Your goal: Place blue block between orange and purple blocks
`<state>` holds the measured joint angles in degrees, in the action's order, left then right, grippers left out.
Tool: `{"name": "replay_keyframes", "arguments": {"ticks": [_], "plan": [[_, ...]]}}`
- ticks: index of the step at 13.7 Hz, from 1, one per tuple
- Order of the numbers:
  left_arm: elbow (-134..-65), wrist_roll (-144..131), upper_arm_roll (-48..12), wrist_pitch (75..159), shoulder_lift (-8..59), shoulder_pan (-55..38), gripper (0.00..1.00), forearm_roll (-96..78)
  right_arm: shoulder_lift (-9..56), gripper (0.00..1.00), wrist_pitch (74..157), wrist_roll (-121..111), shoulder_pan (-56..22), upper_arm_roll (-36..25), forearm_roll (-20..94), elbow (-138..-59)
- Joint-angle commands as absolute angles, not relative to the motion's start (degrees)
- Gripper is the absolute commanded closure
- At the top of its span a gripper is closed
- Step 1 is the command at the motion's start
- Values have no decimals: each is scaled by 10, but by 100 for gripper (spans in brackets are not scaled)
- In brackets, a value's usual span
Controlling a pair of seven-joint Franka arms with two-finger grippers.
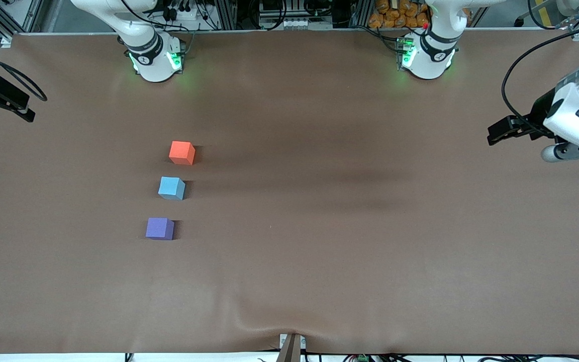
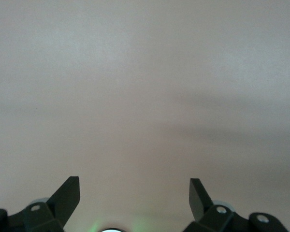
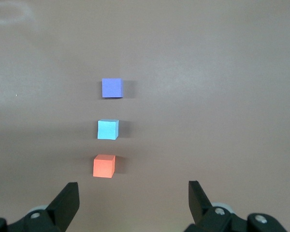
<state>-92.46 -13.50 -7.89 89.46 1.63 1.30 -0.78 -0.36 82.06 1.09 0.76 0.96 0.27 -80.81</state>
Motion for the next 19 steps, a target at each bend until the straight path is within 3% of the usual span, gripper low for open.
{"name": "replay_keyframes", "arguments": {"ticks": [1,8,13,19], "plan": [[-937,-123,-83,904,4,16,0,-17,5,0,812,4,11,13,-9,-791],[-982,-123,-83,970,4,16,0,-17,4,0,805,4,12,12,-7,-794],[-950,-104,-82,971,8,18,0,-15,5,0,806,5,14,12,-3,-795],[-857,-103,-77,855,4,18,0,-16,5,0,804,5,14,12,-2,-796]]}}
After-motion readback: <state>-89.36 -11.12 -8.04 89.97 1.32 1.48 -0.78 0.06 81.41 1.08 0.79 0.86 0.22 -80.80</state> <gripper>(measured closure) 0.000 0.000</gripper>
